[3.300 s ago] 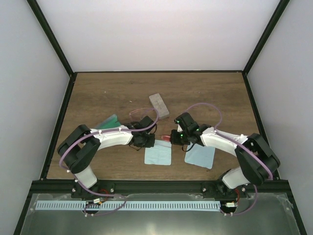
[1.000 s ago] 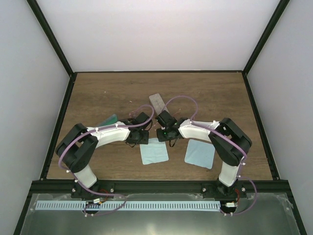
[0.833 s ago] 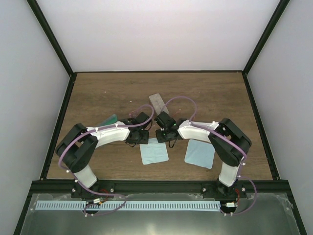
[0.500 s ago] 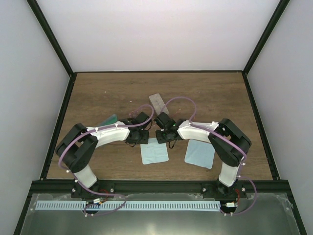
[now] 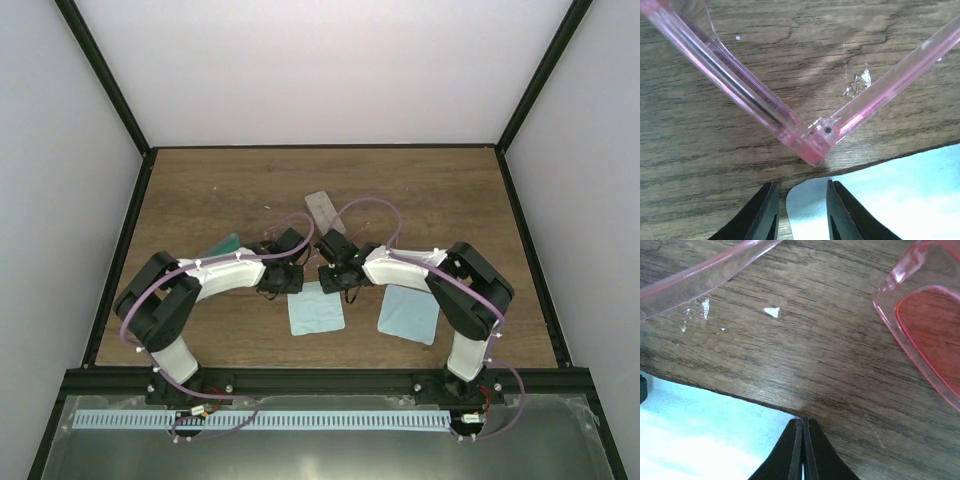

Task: Organize the sunglasses
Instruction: Adjust the glasses cleaning cloth at the center of the board.

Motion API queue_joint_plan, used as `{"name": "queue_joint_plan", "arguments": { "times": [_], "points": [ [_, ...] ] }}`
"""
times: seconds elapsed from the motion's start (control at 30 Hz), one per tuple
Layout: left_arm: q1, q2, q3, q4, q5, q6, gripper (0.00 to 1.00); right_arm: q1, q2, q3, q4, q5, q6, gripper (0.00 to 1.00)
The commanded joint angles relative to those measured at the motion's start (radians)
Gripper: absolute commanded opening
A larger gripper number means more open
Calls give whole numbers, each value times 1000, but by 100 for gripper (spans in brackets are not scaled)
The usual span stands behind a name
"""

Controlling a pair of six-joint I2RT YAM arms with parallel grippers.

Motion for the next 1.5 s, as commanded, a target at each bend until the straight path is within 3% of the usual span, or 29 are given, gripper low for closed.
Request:
{"name": "queue_joint_plan", "arguments": {
  "times": [0.0,0.23,0.93,1.03,1.2,1.37,1.47],
  "points": [
    [2,21,-6,8,14,1,22,9,5,20,-27,2,1,1],
    [3,23,-11,-2,5,-11,4,9,5,17,-22,-4,-1,1],
    [2,-21,68,-42,23,2,4,9,-37,51,-37,18,-4,1],
    [2,-25,50,-41,19,-4,16,9,-32,49,-36,16,-4,1],
    [2,-37,18,-19,30,-19,20,8,-30,46,-31,13,-7,1],
    [3,-28,19,-21,21,-19,35,9,-25,52,-34,22,-12,4],
    [2,-18,18,-22,14,-20,37,9,-19,57,-38,33,-14,7]
  ]
}}
